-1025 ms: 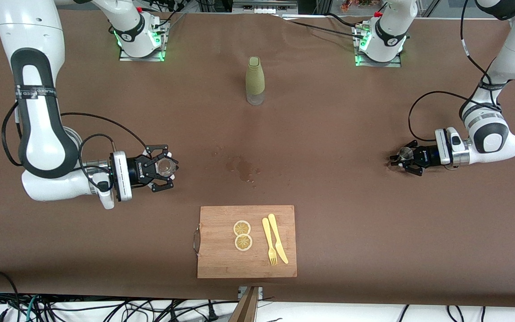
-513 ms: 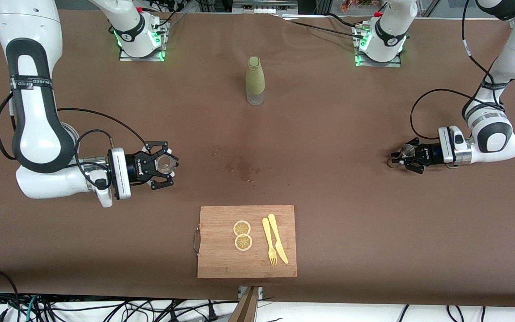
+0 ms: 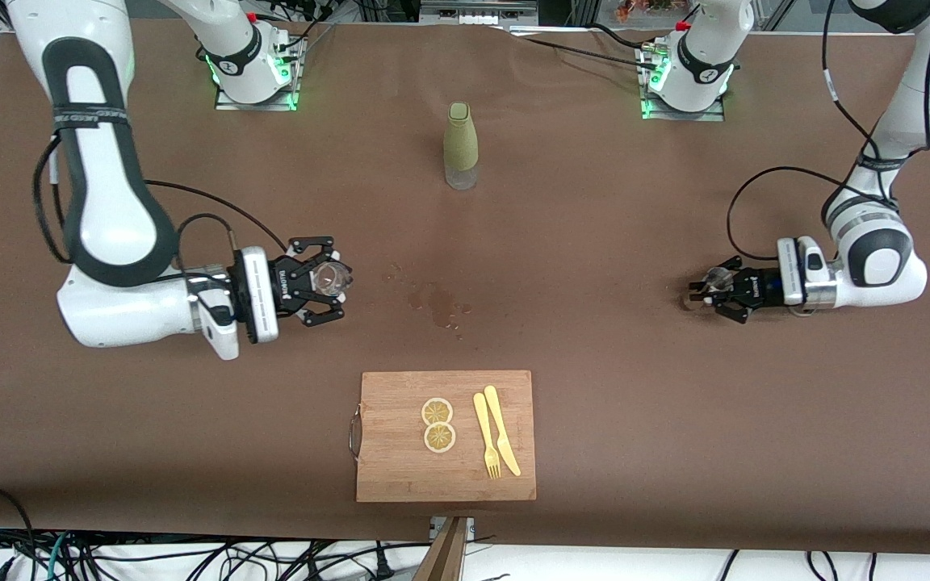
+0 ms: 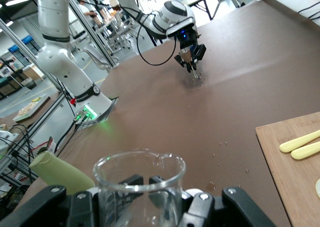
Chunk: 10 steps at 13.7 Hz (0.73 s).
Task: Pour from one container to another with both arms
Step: 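Lift the beaker and jigger, bringing both grippers together mid-table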
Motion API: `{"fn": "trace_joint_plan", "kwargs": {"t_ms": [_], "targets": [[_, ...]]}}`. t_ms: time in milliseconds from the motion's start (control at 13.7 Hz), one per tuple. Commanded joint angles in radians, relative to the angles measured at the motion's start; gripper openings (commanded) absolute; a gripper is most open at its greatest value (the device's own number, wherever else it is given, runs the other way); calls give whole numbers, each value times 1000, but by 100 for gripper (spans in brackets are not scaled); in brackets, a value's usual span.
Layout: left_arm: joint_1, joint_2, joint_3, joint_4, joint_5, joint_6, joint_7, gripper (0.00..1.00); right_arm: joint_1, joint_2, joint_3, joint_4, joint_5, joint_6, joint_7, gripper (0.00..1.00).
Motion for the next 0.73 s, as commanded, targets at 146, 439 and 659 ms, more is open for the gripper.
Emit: {"fn": "trace_joint_plan", "kwargs": {"t_ms": [146,439,659], "targets": [[-73,-86,-166,-27,-30,266,-174,0,81,-25,-1,-5,-19,119,90,12],[-159,-68,-205,-29,-174,366,-219,0,167,-25,-1,14,-20,250,179,12],[-240,-57,-255,-29,-262,487,-266,0,233,-23,-3,18,-59,352,256,12]]}}
